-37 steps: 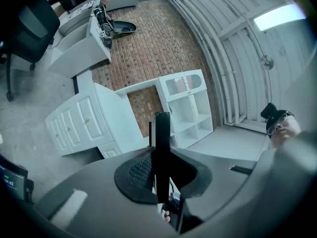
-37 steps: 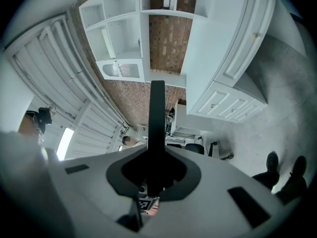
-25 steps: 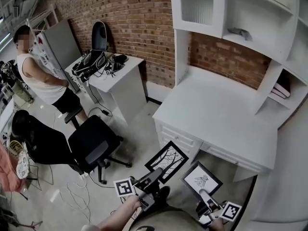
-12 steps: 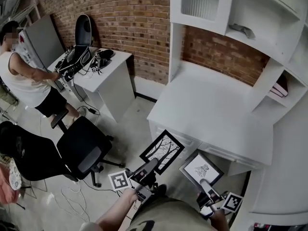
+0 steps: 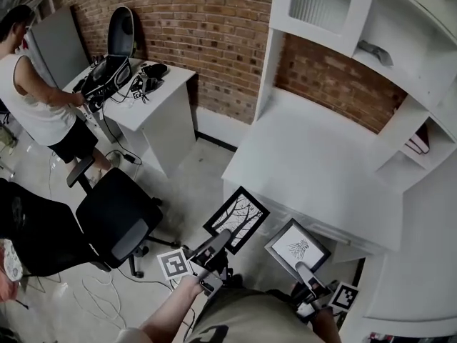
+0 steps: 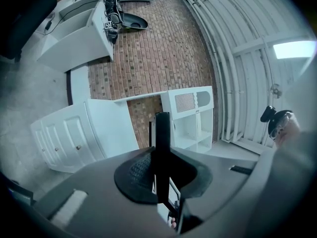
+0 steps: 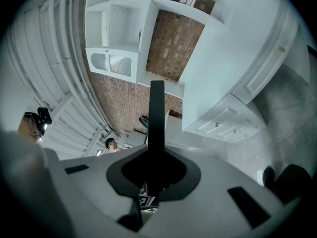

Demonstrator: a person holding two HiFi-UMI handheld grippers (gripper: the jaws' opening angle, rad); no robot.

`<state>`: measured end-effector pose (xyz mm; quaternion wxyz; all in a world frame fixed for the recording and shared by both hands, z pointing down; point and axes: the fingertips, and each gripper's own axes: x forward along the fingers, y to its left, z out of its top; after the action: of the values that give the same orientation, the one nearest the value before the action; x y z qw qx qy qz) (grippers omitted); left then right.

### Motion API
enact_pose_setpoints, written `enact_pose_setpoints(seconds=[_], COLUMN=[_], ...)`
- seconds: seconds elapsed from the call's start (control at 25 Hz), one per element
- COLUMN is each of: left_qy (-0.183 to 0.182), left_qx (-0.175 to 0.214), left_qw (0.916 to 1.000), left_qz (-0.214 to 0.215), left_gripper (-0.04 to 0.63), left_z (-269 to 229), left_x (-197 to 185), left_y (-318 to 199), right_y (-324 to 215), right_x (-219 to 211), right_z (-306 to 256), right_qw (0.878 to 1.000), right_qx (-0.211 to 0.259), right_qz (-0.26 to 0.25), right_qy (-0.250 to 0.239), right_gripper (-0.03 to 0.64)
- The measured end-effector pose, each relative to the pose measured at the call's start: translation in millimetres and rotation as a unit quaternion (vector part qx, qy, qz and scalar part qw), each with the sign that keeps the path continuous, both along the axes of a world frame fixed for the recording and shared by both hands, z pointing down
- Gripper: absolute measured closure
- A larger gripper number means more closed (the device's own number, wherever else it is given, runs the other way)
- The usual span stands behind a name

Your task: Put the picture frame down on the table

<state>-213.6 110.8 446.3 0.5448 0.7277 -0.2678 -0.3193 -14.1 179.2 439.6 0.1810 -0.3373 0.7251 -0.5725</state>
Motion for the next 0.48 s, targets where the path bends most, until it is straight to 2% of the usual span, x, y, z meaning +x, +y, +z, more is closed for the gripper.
enact_pose_setpoints(seconds=[0.24, 0.36, 0.48], left_qy=[-0.012, -0.046, -0.093], left_qx=[-0.011, -0.022, 0.003], left_qw=[0.9999, 0.9987, 0.9956], left_qz=[0.003, -0.005, -0.011], left_gripper=[0.554, 0.554, 0.554], left_z=[6, 15, 18], left_x=[-2, -5, 2], left_y=[-10, -14, -31], right_y=[-7, -18, -35], right_x=[-4, -3, 17], right_z=[7, 13, 18], right_qw=[1.000, 1.000, 1.000], right_qx=[-0.009, -0.012, -0.010], right_qz=[0.002, -0.007, -0.012], right_qy=[-0.004, -0.008, -0.003], right_gripper=[0.598, 0.599, 0.598])
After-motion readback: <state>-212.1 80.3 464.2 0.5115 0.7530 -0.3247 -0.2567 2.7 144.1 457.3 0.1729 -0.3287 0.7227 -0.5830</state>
